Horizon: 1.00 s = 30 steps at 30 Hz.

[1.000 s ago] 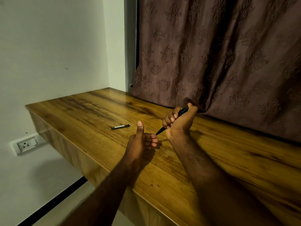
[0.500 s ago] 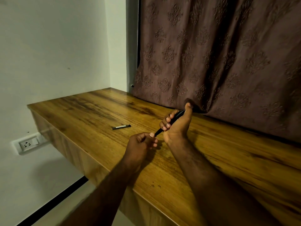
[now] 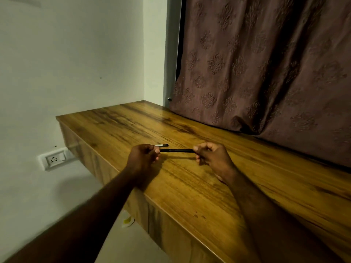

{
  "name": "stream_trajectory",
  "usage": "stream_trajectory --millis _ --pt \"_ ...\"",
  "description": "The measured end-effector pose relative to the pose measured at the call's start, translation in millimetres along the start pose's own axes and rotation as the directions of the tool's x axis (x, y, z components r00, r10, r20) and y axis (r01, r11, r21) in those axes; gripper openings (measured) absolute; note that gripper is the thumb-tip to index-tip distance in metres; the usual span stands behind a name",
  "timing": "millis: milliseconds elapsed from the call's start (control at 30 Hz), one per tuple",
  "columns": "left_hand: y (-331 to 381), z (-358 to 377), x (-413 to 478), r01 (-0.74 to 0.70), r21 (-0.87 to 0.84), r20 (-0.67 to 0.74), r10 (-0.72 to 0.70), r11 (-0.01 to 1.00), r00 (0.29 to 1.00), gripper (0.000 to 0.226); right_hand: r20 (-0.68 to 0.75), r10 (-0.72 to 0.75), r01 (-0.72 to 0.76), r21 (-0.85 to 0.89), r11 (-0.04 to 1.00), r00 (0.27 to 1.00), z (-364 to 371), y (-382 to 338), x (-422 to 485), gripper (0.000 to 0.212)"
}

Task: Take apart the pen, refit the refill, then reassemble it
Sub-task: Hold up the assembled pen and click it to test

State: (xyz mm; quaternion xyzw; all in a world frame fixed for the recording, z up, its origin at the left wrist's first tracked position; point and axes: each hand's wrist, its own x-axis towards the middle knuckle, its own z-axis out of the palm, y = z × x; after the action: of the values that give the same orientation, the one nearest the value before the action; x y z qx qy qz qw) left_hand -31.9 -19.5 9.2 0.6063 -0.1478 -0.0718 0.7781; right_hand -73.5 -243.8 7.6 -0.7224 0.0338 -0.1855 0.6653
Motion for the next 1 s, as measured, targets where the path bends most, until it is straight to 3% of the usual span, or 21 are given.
stream_trajectory --millis 67,100,167,233,300,367,467,567,867,1000 --pt "-0.8 -25.0 8.0 -0.083 0.259 -0.019 0.092 0.962 0.996 0.014 0.117 0.011 -0.005 -0.053 0.999 0.993 12.6 1.8 -1.1 0.007" --pt "-1.9 -36.3 12.5 -0.124 0.447 -0.021 0.149 0.886 0.989 0.011 0.148 0.014 0.0 -0.094 0.996 0.989 19.7 1.6 -1.0 0.009" --pt "-6.9 -52.8 21.1 -0.167 0.792 0.022 0.245 0.587 0.969 0.007 0.16 0.002 0.039 -0.253 0.967 0.987 33.2 1.7 1.9 0.011" --pt "-13.2 -62.5 30.7 -0.195 0.932 0.109 0.28 0.304 0.954 0.013 0.151 -0.033 0.1 -0.463 0.881 0.988 45.1 5.6 8.5 0.013" --pt "-19.4 -65.1 43.3 -0.192 0.966 0.143 0.259 0.174 0.955 0.019 0.137 -0.071 0.138 -0.58 0.803 0.988 52.5 9.2 18.0 0.013" --pt "-22.4 -63.5 53.7 -0.185 0.971 0.151 0.217 0.149 0.964 0.018 0.114 -0.093 0.144 -0.629 0.764 0.989 54.1 11.7 28.6 0.011" --pt "-28.4 -62.8 61.2 -0.226 0.961 0.174 0.287 0.158 0.942 0.015 0.119 -0.115 0.165 -0.687 0.708 0.986 53.3 17.6 46.7 0.009" --pt "-28.8 -64.7 64.7 -0.184 0.956 0.106 0.316 0.227 0.943 0.015 0.156 -0.109 0.189 -0.723 0.664 0.982 55.6 21.8 59.3 0.008" --pt "-24.1 -62.8 62.6 -0.153 0.972 0.098 0.284 0.178 0.954 0.012 0.174 -0.11 0.204 -0.751 0.628 0.979 57.2 27.0 64.4 0.01" --pt "-20.6 -62.2 61.1 -0.101 0.967 0.043 0.24 0.235 0.97 0.01 0.185 -0.097 0.203 -0.735 0.646 0.978 56.0 26.3 63.0 0.011"
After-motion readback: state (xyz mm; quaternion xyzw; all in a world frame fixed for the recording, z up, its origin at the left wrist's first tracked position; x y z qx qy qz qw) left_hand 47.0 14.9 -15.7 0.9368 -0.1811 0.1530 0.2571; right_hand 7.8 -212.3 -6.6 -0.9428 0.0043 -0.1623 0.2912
